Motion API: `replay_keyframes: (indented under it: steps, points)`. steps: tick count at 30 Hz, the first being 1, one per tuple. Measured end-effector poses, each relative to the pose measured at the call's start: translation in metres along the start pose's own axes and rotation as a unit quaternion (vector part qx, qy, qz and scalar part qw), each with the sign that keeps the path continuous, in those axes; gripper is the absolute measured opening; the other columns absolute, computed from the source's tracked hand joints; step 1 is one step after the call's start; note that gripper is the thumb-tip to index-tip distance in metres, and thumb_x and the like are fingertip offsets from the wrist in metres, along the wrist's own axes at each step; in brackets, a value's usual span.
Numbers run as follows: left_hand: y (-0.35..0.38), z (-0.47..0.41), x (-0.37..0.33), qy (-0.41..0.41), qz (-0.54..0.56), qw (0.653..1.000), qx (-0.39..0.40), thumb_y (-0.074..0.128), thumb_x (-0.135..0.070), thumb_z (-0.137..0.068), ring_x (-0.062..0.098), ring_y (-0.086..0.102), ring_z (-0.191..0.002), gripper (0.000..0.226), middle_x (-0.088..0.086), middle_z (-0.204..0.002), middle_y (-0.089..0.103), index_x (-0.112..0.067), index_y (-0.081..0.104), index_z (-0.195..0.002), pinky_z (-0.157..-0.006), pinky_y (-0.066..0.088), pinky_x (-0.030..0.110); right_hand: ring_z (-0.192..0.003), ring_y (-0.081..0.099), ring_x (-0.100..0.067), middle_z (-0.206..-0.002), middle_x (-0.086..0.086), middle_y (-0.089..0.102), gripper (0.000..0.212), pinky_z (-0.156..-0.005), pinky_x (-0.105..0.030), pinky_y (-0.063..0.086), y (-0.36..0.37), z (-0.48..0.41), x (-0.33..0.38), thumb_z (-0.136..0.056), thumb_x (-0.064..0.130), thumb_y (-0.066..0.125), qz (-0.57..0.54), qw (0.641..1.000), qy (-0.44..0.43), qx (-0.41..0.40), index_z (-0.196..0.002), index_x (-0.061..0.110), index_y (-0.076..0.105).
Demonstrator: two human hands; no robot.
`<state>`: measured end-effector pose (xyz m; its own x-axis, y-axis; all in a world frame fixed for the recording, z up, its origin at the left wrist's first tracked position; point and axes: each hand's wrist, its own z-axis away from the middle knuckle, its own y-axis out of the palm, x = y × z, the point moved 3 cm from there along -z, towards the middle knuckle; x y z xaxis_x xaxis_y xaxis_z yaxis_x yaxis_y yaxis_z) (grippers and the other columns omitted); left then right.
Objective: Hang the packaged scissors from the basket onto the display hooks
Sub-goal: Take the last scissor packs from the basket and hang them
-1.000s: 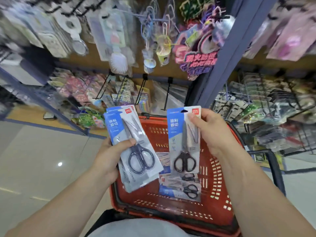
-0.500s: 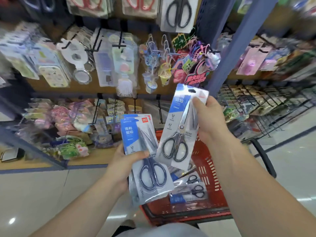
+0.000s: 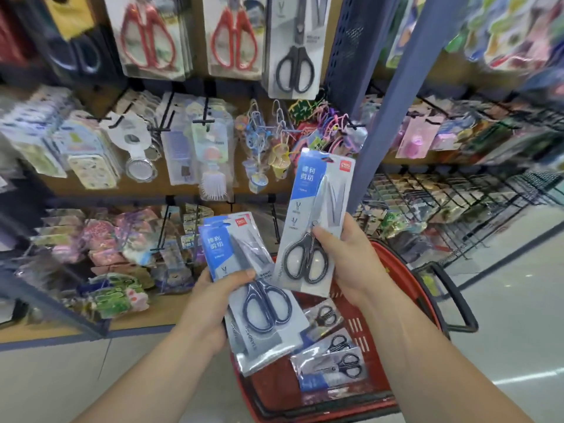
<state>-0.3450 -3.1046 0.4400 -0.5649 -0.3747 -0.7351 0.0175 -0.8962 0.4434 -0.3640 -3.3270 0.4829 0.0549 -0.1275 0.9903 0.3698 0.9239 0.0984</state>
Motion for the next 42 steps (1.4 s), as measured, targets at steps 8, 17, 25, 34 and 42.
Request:
replay_keyframes:
  steps: [8,17,25,34,42]
  points:
    - [0.063,-0.005,-0.050,0.099,0.052,0.993,-0.033,0.069,0.000,-0.092,0.028,0.078,-0.075,0.046,0.015,-0.104,0.079,-0.009,0.062,-0.137,-0.061,0.064,0.042,-0.111,0.074,-0.023,-0.118,-0.003,0.078,0.030,-0.100,-0.048,0.057,-0.056,-0.055,0.078,-0.100,0.007,0.064,0.027,0.996,-0.074,0.047,-0.128,0.020,0.067]
    - [0.121,0.001,-0.088,0.212,0.084,0.972,-0.059,0.076,-0.016,-0.076,0.032,0.077,-0.092,0.061,0.014,-0.116,0.078,-0.012,0.067,-0.136,-0.088,0.062,0.054,-0.114,0.071,-0.011,-0.120,0.009,0.077,0.030,-0.107,-0.045,0.053,-0.056,-0.111,0.123,-0.102,0.013,0.064,0.073,0.974,-0.139,0.163,-0.129,0.027,0.064]
    - [0.137,0.007,-0.129,0.240,0.118,0.962,-0.048,0.074,-0.019,-0.073,0.031,0.076,-0.090,0.066,0.016,-0.122,0.075,-0.013,0.066,-0.139,-0.076,0.066,0.050,-0.112,0.070,-0.008,-0.118,0.012,0.075,0.022,-0.105,-0.043,0.055,-0.004,-0.146,0.190,-0.104,0.019,0.063,0.039,0.960,-0.218,0.173,-0.120,0.034,0.063]
    - [0.125,-0.007,-0.160,0.233,0.115,0.965,-0.021,0.075,-0.016,-0.070,0.031,0.075,-0.096,0.071,0.018,-0.128,0.073,-0.009,0.064,-0.140,-0.082,0.065,0.049,-0.110,0.070,-0.006,-0.117,0.009,0.074,0.018,-0.100,-0.032,0.056,0.037,-0.177,0.220,-0.104,0.020,0.063,0.041,0.965,-0.231,0.119,-0.121,0.027,0.062]
    - [0.127,-0.007,-0.179,0.229,0.125,0.965,0.023,0.077,-0.012,-0.066,0.027,0.078,-0.083,0.068,0.017,-0.112,0.078,-0.007,0.067,-0.134,-0.068,0.065,0.041,-0.107,0.073,-0.009,-0.116,0.009,0.076,0.020,-0.098,-0.039,0.058,0.057,-0.184,0.214,-0.101,0.026,0.068,0.052,0.979,-0.175,0.093,-0.120,0.031,0.063]
